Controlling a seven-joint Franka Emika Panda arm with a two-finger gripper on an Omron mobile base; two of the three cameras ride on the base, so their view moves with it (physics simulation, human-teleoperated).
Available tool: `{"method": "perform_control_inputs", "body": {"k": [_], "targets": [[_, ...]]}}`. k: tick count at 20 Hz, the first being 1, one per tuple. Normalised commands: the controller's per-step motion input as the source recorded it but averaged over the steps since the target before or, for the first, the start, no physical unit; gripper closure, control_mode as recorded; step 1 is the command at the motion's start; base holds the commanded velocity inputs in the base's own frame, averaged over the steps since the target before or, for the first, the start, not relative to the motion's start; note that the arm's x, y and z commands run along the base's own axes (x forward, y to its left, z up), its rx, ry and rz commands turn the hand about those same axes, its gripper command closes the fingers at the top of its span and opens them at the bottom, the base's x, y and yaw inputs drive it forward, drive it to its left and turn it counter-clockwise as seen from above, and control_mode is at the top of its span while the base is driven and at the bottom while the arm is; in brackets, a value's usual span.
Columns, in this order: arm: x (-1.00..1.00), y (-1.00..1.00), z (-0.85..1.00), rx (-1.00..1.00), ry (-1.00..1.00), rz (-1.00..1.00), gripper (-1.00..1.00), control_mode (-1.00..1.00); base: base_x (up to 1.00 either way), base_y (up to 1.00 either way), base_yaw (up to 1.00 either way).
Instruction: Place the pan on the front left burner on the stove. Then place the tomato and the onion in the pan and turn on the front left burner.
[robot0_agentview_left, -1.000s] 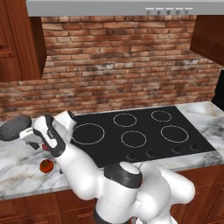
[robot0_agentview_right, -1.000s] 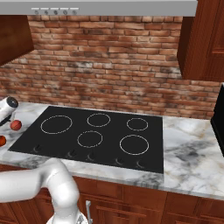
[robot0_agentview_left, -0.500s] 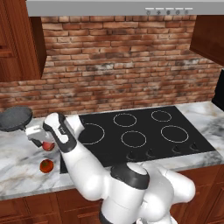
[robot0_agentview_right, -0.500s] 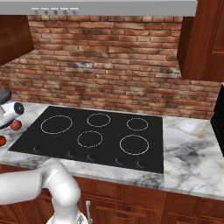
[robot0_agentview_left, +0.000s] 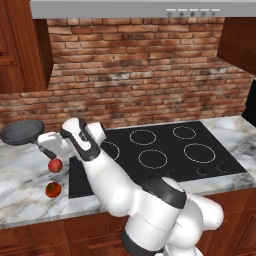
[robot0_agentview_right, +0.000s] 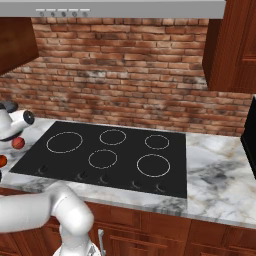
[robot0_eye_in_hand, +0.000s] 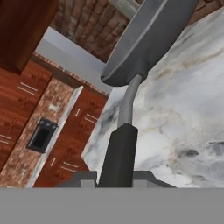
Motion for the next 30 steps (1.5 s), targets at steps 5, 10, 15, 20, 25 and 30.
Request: {"method": "perform_control_inputs", "body": {"k": [5,10,15,20,25,30], "targets": [[0.0,-0.37,0.1,0.0,0.09,0.0,1.0,-1.0,0.0,0.0,0.0],[0.06,-0.42,0.04,0.0,0.01,0.0,1.0,-1.0,0.0,0.0,0.0],[0.02,-0.45,0.12,0.0,0.0,0.0,1.0,-1.0,0.0,0.0,0.0],[0.01,-0.41,0.14,0.0,0.0,0.0,1.0,-1.0,0.0,0.0,0.0],[0.01,-0.49,0.03,0.0,0.0,0.0,1.0,-1.0,0.0,0.0,0.0],[0.0,-0.51,0.04,0.0,0.0,0.0,1.0,-1.0,0.0,0.0,0.0]]}}
